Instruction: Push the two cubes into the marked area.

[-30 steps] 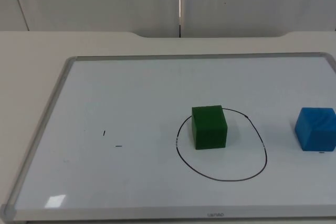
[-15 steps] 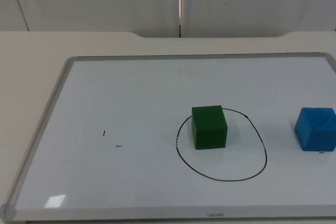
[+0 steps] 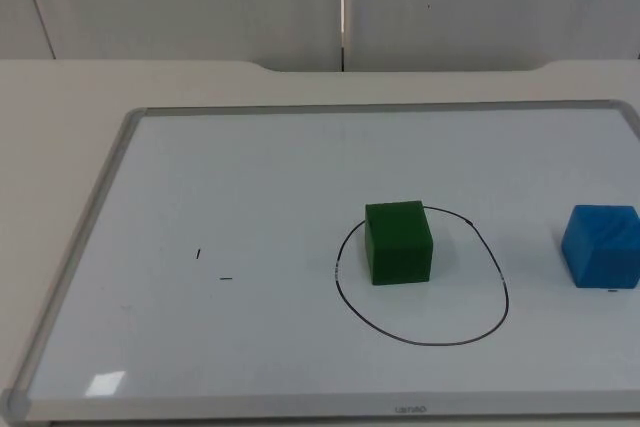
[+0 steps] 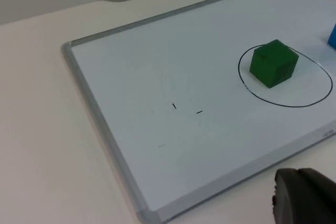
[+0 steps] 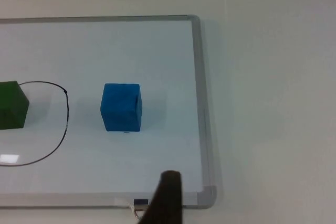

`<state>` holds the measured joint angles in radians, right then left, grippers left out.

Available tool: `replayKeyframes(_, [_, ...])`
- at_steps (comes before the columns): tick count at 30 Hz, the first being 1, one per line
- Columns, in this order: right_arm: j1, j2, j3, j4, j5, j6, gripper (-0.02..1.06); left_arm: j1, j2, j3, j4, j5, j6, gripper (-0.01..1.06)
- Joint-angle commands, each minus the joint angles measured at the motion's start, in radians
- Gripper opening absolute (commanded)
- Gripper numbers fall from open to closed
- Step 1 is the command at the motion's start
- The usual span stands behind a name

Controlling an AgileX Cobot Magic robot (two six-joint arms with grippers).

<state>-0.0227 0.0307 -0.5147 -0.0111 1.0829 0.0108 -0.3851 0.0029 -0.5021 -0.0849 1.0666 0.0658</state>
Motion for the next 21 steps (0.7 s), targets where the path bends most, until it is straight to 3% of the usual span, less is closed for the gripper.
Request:
replayKeyframes(1, [-0.003, 0.066, -0.008, -0.005, -0.013, 0.0, 0.6, 0.003, -0.003, 0.008, 0.026, 0.008, -0.01, 0.0])
replayKeyframes(2, [-0.003, 0.066, -0.008, -0.005, -0.013, 0.0, 0.6, 0.003, -0.003, 0.008, 0.026, 0.008, -0.01, 0.0])
replayKeyframes(6, [-0.003, 0.235, -0.064, -0.005, -0.032, 0.0, 0.31, 0.003, -0.003, 0.008, 0.026, 0.008, -0.01, 0.0])
replayKeyframes(7, [-0.003, 0.235, -0.064, -0.005, -0.032, 0.0, 0.31, 0.003, -0.003, 0.008, 0.026, 0.008, -0.01, 0.0])
replayKeyframes(11, [-0.003, 0.423, -0.152, -0.007, -0.056, 0.0, 0.06, 0.003, -0.003, 0.008, 0.026, 0.008, -0.01, 0.0])
replayKeyframes(21, [-0.003, 0.824, -0.264, -0.007, -0.115, 0.0, 0.03, 0.003, -0.003, 0.008, 0.026, 0.008, -0.01, 0.0])
